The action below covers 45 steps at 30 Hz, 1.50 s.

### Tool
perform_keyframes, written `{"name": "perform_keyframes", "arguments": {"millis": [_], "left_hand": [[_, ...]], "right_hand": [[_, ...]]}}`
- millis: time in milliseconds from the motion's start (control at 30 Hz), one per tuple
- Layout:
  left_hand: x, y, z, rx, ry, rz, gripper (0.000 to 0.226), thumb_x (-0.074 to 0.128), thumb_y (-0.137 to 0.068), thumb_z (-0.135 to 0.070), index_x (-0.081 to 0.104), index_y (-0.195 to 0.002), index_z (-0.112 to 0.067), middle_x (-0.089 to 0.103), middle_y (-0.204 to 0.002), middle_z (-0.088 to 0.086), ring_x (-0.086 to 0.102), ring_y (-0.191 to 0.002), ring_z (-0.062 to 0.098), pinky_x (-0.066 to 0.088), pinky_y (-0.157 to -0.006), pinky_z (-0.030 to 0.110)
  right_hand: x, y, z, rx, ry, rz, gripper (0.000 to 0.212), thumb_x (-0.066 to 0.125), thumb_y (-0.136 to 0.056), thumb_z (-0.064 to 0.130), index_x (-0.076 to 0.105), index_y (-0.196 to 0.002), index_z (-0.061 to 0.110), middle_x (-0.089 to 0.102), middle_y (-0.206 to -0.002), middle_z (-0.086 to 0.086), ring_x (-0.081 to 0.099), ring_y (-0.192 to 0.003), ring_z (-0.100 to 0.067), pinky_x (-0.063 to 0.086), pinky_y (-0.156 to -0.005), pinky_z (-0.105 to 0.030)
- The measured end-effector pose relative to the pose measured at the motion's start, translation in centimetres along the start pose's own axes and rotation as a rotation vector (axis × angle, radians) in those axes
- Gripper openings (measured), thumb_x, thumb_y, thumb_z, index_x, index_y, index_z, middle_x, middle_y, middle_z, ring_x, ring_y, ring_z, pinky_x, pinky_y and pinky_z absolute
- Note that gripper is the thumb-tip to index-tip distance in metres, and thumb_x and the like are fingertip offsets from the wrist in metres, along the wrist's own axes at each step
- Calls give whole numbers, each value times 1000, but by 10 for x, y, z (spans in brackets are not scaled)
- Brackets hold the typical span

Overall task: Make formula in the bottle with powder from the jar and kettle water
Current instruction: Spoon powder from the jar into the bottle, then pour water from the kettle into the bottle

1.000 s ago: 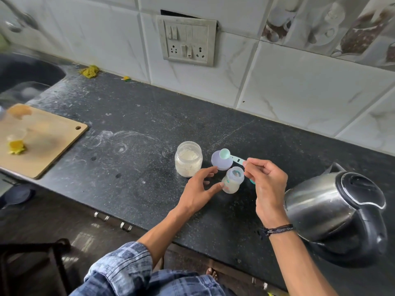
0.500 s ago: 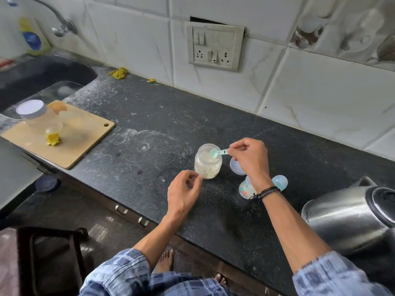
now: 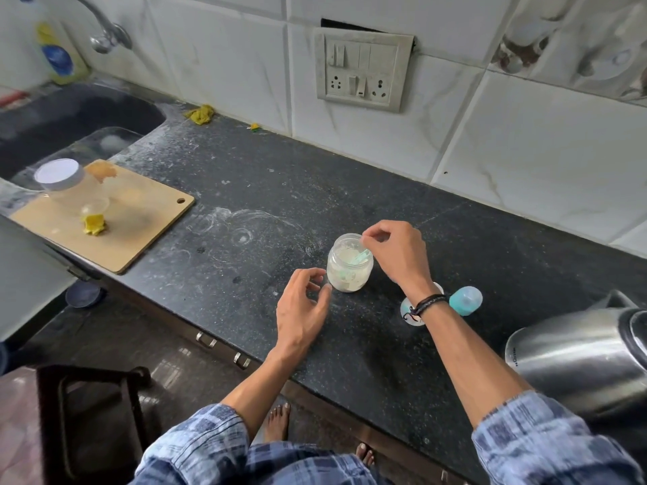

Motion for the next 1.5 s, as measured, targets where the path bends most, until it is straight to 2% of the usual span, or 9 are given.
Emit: {"name": "perform_keyframes", "arguments": {"millis": [333,633,867,1067,1200,1267,1367,1433,1500], "left_hand": [[26,15,-24,148,47,115,13,68,-93,-18,66,-101,-27,64,-100,-20,65,-84,6,55,-70,29],[73,34,-60,273,117,266,25,65,-89,-31,66,-114,-26,58,-116,-27,57,-110,-2,49,-93,27],[100,48,-96,429,175,281,25,62,-91,-27,64,-116,-22,62,-127,-10,50,-115,0,43,-95,28],[119,57,-118,499,195,327,22,70,-89,-15,68,-111,-15,62,-123,-8,49,-117,2,39,-101,27],[128,65,-120,497,181,368,22,69,-90,-16,69,-112,-15,64,-123,-7,51,-117,10,38,-104,30],[131,67,-121,505,182,375,22,69,-89,-16,69,-112,-15,64,-123,-7,53,-115,16,37,-104,29],[135,68,-122,513,184,368,22,69,-89,-14,69,-111,-14,64,-122,-6,53,-113,18,34,-105,26],[136,66,-121,523,187,331,21,70,-88,-11,70,-109,-14,64,-121,-6,52,-115,18,34,-106,28],[135,62,-120,542,190,272,21,70,-88,-10,69,-108,-14,62,-122,-9,50,-118,15,32,-107,27]], "right_hand": [[-54,38,-38,38,-239,-217,15,79,-91,18,78,-83,31,75,-78,23,72,-81,2,54,-75,-12],[-114,119,-88,188,-273,-371,19,77,-91,19,78,-82,35,76,-84,24,70,-78,0,50,-69,-8],[-143,188,-104,257,-138,-484,12,80,-92,14,79,-88,25,77,-88,14,70,-85,-5,50,-77,-11],[-169,229,-98,93,168,-883,3,79,-92,2,80,-94,4,68,-96,-6,61,-77,-17,49,-73,-22],[-181,243,-105,214,393,-1059,17,84,-87,5,79,-104,6,68,-111,-13,63,-95,-40,28,-99,-16],[-182,244,-111,334,343,-1068,31,86,-83,8,77,-112,9,64,-121,-14,59,-107,-46,26,-99,-17],[-181,246,-125,461,122,-1003,50,87,-82,13,67,-128,14,55,-128,-10,54,-117,-26,35,-103,-29],[-178,246,-135,460,-42,-972,57,85,-84,16,58,-135,16,48,-128,-1,49,-111,10,38,-100,-10],[-176,244,-143,456,-133,-973,56,84,-86,21,55,-133,24,50,-126,9,49,-104,24,35,-88,4]]}}
Point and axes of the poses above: each hand's wrist, its own y-axis away from the middle knuckle, its own x-axis out of the palm, z = x × y, the point moved 3 cm from there along -y, towards the middle knuckle
